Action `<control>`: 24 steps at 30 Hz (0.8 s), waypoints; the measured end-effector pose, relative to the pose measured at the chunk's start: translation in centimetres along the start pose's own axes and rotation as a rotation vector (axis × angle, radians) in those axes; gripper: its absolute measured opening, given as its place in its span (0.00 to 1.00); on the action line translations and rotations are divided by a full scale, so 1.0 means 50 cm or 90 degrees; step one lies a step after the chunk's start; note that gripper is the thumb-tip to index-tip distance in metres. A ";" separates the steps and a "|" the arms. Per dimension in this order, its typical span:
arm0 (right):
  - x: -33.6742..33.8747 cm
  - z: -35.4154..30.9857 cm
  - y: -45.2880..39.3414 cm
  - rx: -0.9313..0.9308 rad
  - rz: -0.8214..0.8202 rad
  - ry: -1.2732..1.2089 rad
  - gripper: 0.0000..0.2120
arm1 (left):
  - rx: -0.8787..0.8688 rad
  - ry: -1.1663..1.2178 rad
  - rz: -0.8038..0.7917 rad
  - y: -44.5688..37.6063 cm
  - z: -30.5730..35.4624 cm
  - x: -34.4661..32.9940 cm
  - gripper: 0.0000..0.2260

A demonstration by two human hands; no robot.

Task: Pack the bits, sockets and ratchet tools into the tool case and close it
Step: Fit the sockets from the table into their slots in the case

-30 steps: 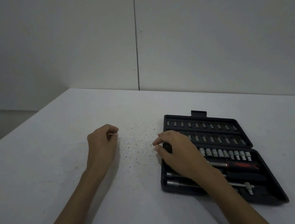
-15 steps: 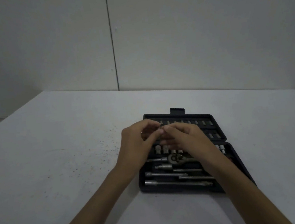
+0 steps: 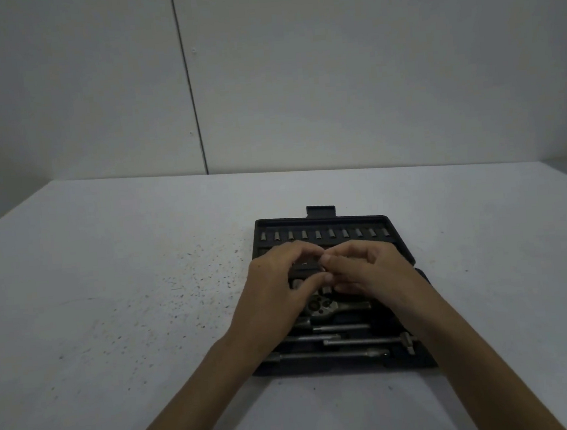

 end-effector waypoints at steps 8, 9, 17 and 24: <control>0.085 -0.004 0.010 -0.007 0.053 0.050 0.01 | 0.000 -0.079 -0.075 0.000 0.011 -0.046 0.09; 0.100 -0.003 0.013 -0.011 0.060 0.063 0.01 | -0.007 -0.090 -0.088 0.000 0.016 -0.053 0.10; 0.210 -0.002 0.037 -0.018 0.139 0.206 0.01 | -0.073 -0.137 -0.178 0.000 0.063 -0.137 0.13; 0.248 0.005 0.046 -0.018 0.181 0.343 0.02 | -0.121 -0.199 -0.199 0.011 0.080 -0.183 0.16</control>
Point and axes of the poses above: each hand's wrist, its own y-axis away from the middle knuckle, its own x-axis out of the back of the hand, z = x × y, the point moved 10 cm from there along -y, towards the middle knuckle, and after that the axes turned 8 degrees about x, right-handed, at the moved point
